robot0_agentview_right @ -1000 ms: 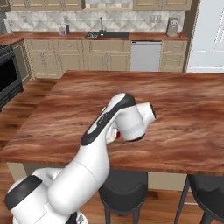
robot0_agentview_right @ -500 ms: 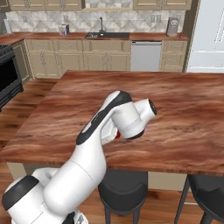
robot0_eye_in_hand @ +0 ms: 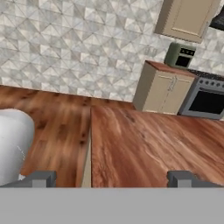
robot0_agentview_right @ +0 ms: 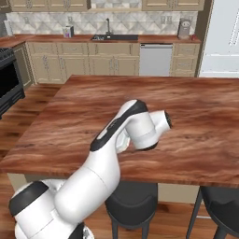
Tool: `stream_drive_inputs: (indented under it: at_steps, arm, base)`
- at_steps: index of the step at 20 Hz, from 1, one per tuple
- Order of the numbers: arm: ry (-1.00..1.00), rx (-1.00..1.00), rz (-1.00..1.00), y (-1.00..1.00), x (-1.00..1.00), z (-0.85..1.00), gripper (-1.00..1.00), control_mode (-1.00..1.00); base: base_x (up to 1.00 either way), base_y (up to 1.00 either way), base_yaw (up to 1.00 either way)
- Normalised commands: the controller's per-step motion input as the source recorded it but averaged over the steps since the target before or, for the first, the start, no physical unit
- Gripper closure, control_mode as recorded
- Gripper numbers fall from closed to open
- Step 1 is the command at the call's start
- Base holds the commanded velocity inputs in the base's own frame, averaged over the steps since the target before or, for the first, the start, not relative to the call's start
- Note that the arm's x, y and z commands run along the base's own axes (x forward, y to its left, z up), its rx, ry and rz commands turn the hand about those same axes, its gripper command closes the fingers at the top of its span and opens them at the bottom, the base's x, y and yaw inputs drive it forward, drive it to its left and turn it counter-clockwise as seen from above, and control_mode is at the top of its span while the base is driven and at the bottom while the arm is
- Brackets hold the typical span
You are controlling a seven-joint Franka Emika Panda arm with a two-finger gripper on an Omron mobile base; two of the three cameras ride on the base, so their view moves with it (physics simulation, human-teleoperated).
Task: Four empty soda cans are scattered around the kitchen. Gather all the cans and cluster them next to the stove for recycling.
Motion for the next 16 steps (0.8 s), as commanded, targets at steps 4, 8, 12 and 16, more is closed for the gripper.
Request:
stream_drive_inputs:
  at_steps: [4, 8, 12, 16]
  arm:
    - [0.0, 0.09, 0.02, -0.12, 0.35, -0.11, -1.0, -1.0]
    - [0.0, 0.07, 0.0, -0.13, 0.35, -0.15, -1.0, -1.0]
    - [0.0, 0.03, 0.0, -0.09, 0.29, -0.2, -1.0, -1.0]
    - [0.0, -0.01, -0.01, -0.02, 0.25, -0.2, -1.0, -1.0]
  base:
    - [0.0, 0.0, 0.0]
    - [0.0, 0.0, 0.0]
    - [0.0, 0.0, 0.0]
    - [0.0, 0.0, 0.0]
